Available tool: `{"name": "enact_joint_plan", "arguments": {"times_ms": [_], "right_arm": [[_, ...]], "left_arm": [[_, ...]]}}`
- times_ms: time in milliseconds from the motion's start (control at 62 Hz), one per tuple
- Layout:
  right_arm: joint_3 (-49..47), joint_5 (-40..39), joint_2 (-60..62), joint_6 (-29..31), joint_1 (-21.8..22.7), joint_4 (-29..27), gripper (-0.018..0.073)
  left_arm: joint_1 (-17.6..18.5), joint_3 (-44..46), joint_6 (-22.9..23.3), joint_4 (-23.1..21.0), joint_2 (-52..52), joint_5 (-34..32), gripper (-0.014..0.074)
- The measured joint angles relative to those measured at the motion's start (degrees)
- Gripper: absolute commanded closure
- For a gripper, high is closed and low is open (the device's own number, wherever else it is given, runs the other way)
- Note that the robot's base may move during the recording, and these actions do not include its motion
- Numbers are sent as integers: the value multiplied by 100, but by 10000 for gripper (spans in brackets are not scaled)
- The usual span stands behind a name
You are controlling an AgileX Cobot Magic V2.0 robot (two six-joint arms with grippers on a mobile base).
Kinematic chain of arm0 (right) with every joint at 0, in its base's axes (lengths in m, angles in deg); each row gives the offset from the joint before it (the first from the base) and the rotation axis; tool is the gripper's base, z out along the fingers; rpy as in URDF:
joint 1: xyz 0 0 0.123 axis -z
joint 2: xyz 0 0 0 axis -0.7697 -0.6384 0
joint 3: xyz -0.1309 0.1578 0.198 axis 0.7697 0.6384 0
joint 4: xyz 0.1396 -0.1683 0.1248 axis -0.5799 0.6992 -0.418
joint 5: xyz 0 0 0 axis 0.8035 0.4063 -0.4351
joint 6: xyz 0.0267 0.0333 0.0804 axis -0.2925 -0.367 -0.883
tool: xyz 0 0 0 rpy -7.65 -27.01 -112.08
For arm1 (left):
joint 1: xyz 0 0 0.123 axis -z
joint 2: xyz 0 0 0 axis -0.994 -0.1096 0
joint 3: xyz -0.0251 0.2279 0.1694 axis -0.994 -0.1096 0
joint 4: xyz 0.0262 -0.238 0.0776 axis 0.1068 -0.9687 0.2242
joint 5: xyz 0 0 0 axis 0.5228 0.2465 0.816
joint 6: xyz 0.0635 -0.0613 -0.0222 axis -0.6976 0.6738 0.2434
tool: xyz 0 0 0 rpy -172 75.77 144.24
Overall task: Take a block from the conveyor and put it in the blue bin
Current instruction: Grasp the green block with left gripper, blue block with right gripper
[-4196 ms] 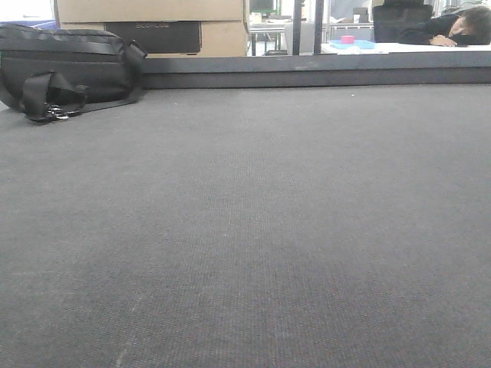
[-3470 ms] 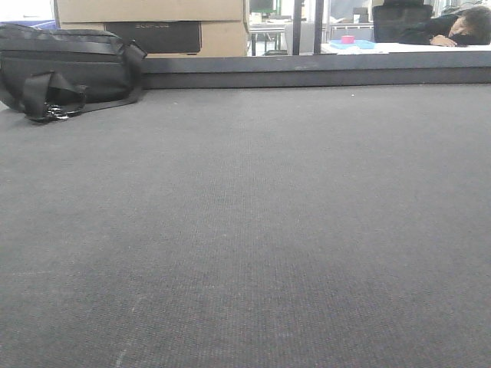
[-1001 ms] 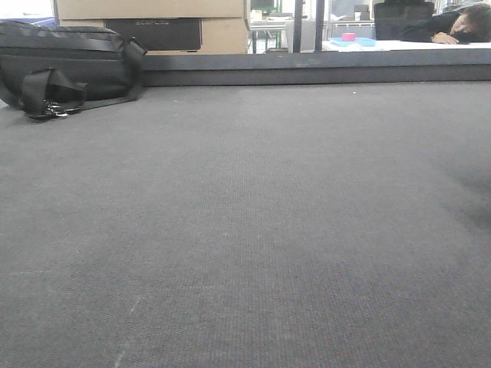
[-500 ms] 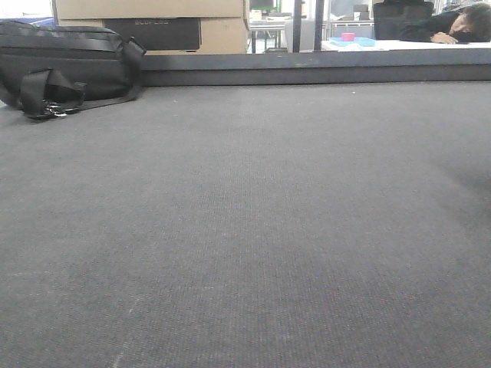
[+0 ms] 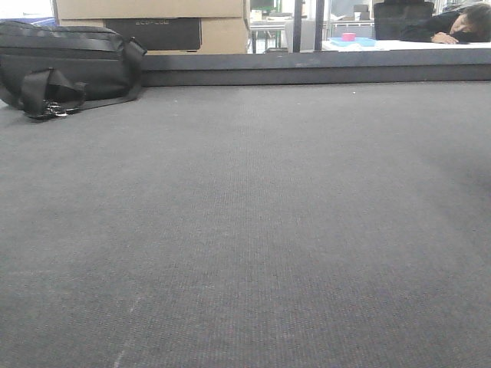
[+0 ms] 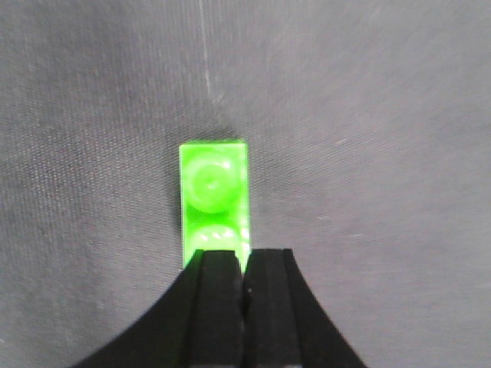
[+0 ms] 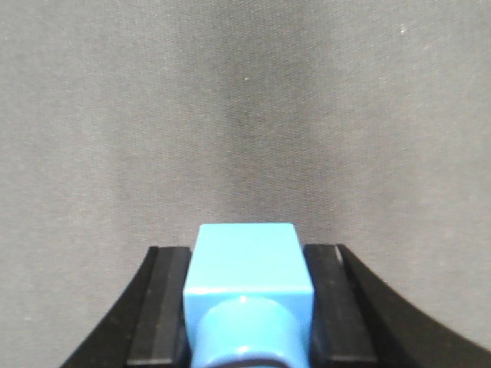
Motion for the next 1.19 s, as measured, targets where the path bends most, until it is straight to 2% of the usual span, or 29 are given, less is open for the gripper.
{"name": "enact_joint_plan", "arguments": {"times_ms": [145, 194, 613, 678, 775, 1001, 1146, 1194], "right_arm": [[0, 0, 0, 0, 0, -28, 721], [0, 0, 0, 0, 0, -28, 721], [0, 0, 0, 0, 0, -53, 721], [0, 0, 0, 0, 0, -53, 721], [0, 0, 0, 0, 0, -53, 721], [0, -11, 0, 0, 0, -64, 721], [0, -23, 0, 0, 0, -64, 721], [0, -23, 0, 0, 0, -64, 721]], "left_arm": [[32, 0, 171, 211, -239, -215, 262], [32, -15, 212, 225, -287, -315, 225], [32, -465, 385, 176, -954, -1027, 210], [32, -465, 385, 176, -1050, -1092, 232], [32, -465, 394, 176, -1133, -1116, 332], [32, -465, 394, 176, -1142, -1139, 710], [45, -465, 382, 176, -1129, -1116, 708], [45, -465, 382, 30, -1098, -1102, 708]]}}
